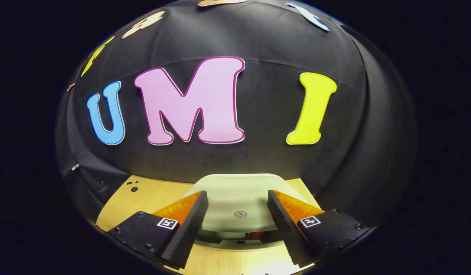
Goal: Press the lid of the desktop garbage bin to open it, pick up the crumpled paper on the desktop and throw it into the bin, then pick up the pop can on the desktop and drop it into the bin, and finally close the garbage bin lid.
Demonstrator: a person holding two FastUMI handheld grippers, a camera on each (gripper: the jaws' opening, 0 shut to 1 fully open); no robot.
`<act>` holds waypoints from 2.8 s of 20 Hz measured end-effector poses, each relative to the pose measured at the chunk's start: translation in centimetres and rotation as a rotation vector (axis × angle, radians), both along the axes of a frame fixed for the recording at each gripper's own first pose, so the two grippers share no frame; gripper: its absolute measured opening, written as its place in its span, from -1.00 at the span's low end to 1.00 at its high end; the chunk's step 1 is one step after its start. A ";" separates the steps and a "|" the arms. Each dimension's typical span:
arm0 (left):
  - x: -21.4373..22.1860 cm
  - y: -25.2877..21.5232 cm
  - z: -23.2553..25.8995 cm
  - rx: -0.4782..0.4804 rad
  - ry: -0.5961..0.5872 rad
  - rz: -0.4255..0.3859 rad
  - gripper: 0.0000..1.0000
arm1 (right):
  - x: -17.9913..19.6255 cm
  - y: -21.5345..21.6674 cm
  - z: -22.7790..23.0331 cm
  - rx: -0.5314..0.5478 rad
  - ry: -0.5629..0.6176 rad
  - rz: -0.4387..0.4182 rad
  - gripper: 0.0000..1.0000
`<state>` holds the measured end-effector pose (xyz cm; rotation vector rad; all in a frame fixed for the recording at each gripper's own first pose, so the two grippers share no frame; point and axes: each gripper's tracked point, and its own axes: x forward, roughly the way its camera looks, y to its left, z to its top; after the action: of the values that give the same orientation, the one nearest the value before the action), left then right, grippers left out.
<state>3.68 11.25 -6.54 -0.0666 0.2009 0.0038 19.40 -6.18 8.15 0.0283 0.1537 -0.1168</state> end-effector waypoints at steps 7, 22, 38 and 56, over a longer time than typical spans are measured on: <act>-1.0 1.2 -0.6 0.018 -0.012 -0.027 0.92 | -0.6 0.6 -3.3 0.004 0.027 -0.031 0.98; -1.2 -0.2 -0.4 0.036 -0.028 -0.058 0.92 | -0.7 0.4 -4.6 0.008 -0.046 -0.029 1.00; -0.7 -2.5 6.4 0.086 -0.183 -0.071 0.92 | -5.3 1.4 -0.6 0.024 -0.206 -0.041 0.96; -5.4 -3.3 6.7 0.115 -0.260 -0.027 0.92 | -17.6 12.6 -11.0 0.116 -0.050 0.121 0.97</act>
<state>-1.75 7.91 0.18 0.0501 -0.0590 -0.0198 1.78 6.42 -2.86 0.1373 0.1117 0.0140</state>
